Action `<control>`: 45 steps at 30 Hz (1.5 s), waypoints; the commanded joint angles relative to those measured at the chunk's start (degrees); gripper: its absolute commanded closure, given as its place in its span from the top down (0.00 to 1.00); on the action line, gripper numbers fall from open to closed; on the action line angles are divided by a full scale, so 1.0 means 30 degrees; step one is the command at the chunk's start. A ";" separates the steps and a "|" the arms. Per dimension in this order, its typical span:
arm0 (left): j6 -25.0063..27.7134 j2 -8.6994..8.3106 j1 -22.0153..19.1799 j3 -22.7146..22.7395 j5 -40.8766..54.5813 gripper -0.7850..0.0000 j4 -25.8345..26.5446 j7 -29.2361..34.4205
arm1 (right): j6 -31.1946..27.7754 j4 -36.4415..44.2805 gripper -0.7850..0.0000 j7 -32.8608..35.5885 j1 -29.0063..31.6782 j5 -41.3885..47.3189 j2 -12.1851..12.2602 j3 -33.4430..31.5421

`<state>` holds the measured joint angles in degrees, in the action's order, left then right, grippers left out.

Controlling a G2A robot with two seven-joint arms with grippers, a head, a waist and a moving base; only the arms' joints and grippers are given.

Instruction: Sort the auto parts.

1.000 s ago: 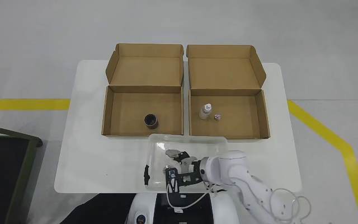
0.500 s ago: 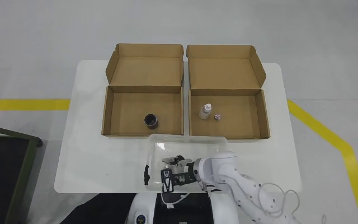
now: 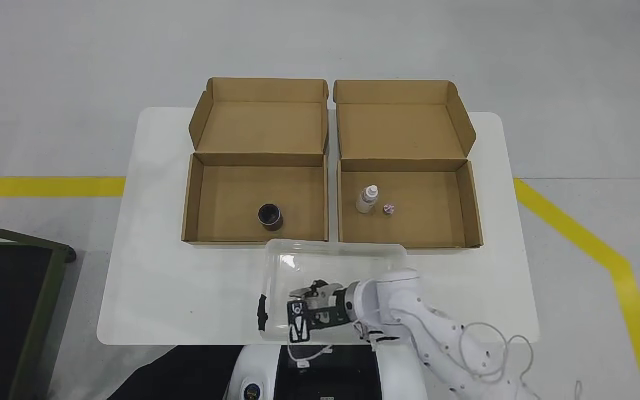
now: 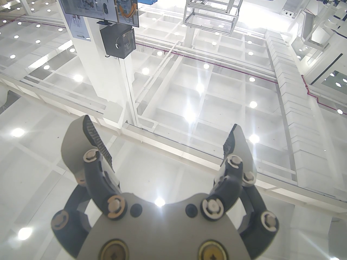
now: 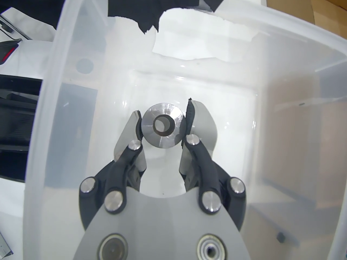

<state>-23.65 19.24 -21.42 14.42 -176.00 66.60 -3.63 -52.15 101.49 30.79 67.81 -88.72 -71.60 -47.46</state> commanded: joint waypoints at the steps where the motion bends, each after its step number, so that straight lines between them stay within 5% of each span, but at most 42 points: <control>1: 0.0000 0.0000 0.0000 0.0000 0.0000 1.00 0.0000 0.0000 | 0.0187 0.0124 0.00 -0.0132 0.0071 0.0162 0.0058 -0.0261; 24: 0.0000 0.0000 0.0000 0.0000 0.0000 1.00 0.0000 0.0000 | -0.0079 0.4879 0.00 -0.3343 0.1793 0.4240 0.1010 -0.3897; 45: 0.0000 0.0000 0.0000 0.0000 0.0000 1.00 0.0000 0.0000 | 0.0752 0.6354 0.00 -0.8751 0.0529 0.8381 0.1145 -0.6064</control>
<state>-23.65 19.24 -21.42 14.42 -176.00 66.60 -3.63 -49.93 120.52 5.01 69.64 -63.72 -68.18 -65.37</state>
